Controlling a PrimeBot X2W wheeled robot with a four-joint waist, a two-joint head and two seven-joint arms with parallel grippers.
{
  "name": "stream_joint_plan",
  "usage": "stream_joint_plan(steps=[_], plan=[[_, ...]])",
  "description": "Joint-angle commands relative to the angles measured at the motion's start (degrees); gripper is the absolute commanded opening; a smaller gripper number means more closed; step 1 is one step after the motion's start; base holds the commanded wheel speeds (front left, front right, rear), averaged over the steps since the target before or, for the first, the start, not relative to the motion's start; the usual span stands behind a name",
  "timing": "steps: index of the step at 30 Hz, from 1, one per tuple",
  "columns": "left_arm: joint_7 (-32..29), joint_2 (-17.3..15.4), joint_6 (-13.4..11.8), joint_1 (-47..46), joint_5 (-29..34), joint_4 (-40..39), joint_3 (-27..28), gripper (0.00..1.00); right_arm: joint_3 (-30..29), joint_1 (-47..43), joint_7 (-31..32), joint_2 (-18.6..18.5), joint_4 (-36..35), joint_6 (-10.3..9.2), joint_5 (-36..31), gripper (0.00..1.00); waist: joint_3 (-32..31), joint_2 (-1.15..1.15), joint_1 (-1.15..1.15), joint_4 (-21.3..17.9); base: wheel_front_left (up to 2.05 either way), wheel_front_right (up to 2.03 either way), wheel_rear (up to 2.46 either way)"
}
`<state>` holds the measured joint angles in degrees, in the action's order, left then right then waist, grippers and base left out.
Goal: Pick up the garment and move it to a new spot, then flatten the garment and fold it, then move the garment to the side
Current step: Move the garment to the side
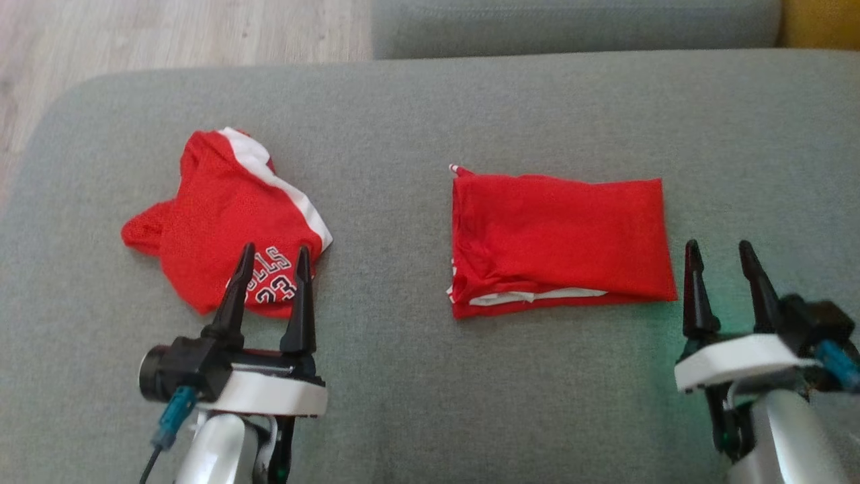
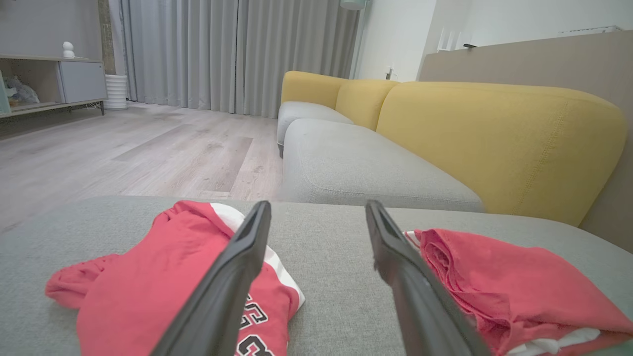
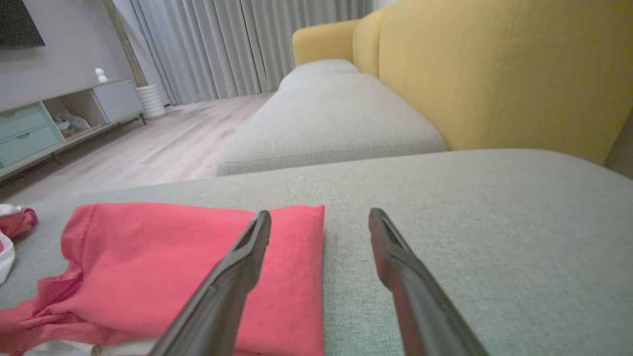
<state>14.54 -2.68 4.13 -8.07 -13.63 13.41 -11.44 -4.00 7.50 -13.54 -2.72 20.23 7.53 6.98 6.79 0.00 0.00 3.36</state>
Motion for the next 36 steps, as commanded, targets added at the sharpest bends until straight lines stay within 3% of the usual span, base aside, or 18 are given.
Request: stream_joint_plan(steps=[1,9,14,18,19,20,21,29,33,36], plan=[[0.46,-0.2,0.3,-3.06,0.13,-1.82,1.25,1.0,0.91,3.78,0.6,-0.16,-0.49,-0.04,-0.01,1.0,1.27,0.0,0.0,0.79,0.0,0.0,0.0],[0.46,-0.2,0.84,-5.2,0.29,-1.41,0.69,1.0,-1.46,10.7,5.37,-0.16,10.06,-0.04,2.59,1.0,5.28,0.0,0.0,2.82,0.0,0.0,0.0],[0.46,-0.2,1.0,-6.16,0.24,-1.3,0.15,1.0,0.06,14.54,7.4,-0.16,19.07,-0.04,2.93,1.0,6.47,0.0,0.0,3.72,0.0,0.0,0.0],[0.46,-0.2,1.0,-6.41,0.32,-1.12,0.06,1.0,1.44,15.91,7.93,-0.16,22.38,-0.04,1.52,1.0,6.44,0.0,0.0,3.72,0.0,0.0,0.0],[0.46,-0.2,0.97,-6.45,0.33,-1.04,0.09,1.0,2.0,16.27,8.06,-0.16,23.26,-0.04,0.88,0.93,6.33,0.0,0.0,3.62,0.0,0.0,0.0],[0.46,-0.2,0.94,-6.44,0.34,-0.97,0.14,1.0,2.26,16.57,7.91,-0.16,23.91,-0.04,0.32,0.25,6.16,0.0,0.0,3.49,0.0,0.0,0.0],[0.46,-0.2,0.92,-6.41,0.35,-0.89,0.17,1.0,2.27,16.86,7.53,-0.16,24.31,-0.04,-0.47,0.0,5.93,0.0,0.0,3.31,0.0,0.0,0.0],[0.46,-0.2,0.54,-5.53,-0.02,-0.89,-0.16,1.0,0.33,17.5,5.67,-0.98,22.14,-0.04,-9.94,0.0,3.07,0.0,0.0,0.96,0.0,0.0,0.0],[0.46,-0.2,0.29,-5.11,-0.07,-1.26,-0.2,1.0,1.05,17.38,7.25,-4.41,17.9,-0.04,-12.47,0.0,2.38,0.0,0.0,-0.37,0.0,0.0,0.0],[0.46,-0.2,0.29,-5.13,0.08,-1.58,-0.07,1.0,2.01,17.43,9.57,-8.99,14.66,-0.04,-12.82,0.0,2.7,0.0,0.0,-1.09,0.0,0.0,0.0]])
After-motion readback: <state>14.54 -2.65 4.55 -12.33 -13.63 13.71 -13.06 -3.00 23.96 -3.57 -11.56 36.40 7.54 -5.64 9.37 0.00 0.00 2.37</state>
